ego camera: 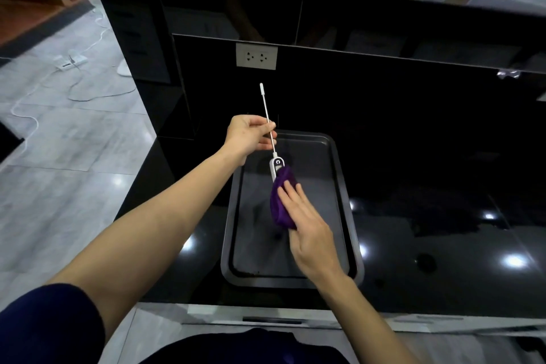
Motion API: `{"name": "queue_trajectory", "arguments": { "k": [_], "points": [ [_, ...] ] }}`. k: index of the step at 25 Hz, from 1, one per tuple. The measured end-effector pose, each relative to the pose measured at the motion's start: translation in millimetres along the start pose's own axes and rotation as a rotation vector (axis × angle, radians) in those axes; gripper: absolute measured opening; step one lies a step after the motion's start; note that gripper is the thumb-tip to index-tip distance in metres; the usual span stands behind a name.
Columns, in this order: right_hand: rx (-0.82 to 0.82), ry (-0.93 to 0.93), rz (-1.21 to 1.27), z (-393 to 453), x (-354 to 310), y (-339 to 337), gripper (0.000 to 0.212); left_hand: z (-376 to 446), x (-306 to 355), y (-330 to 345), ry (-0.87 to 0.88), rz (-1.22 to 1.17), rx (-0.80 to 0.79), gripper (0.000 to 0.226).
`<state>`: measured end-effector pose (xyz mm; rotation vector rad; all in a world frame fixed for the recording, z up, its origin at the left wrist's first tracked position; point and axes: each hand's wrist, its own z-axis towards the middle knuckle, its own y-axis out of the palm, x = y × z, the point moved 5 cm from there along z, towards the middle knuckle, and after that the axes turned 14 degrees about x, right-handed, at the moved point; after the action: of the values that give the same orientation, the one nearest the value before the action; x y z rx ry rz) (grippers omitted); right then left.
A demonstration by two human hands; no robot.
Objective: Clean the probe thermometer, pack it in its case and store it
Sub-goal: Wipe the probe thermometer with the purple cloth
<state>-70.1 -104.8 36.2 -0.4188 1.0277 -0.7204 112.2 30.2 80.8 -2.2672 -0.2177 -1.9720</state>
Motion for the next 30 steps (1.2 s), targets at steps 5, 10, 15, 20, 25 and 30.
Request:
{"name": "queue_trajectory", "arguments": {
  "k": [5, 10, 15, 20, 25, 30],
  "points": [
    [0.082, 0.071, 0.032, 20, 0, -5, 0.065, -10, -6, 5, -0.004, 0.005, -0.019, 0.014],
    [0.058, -0.036, -0.004, 11, -10, -1, 0.07, -9, 5, 4, -0.001, -0.059, 0.02, 0.004],
    [0.113, 0.119, 0.198, 8, 3, -13, 0.067, -12, 5, -2, -0.033, -0.068, 0.014, 0.012],
    [0.429, 0.679, 0.805, 56, 27, -34, 0.027, -27, 14, 14, -0.057, -0.147, -0.097, 0.01],
    [0.101, 1.207, 1.128, 50, 42, -24, 0.032, -34, 27, 19, -0.066, -0.21, -0.148, 0.007],
    [0.0, 1.193, 1.187, 54, 43, -23, 0.03, -38, 27, 19, -0.078, -0.213, -0.177, 0.007]
  ]
}}
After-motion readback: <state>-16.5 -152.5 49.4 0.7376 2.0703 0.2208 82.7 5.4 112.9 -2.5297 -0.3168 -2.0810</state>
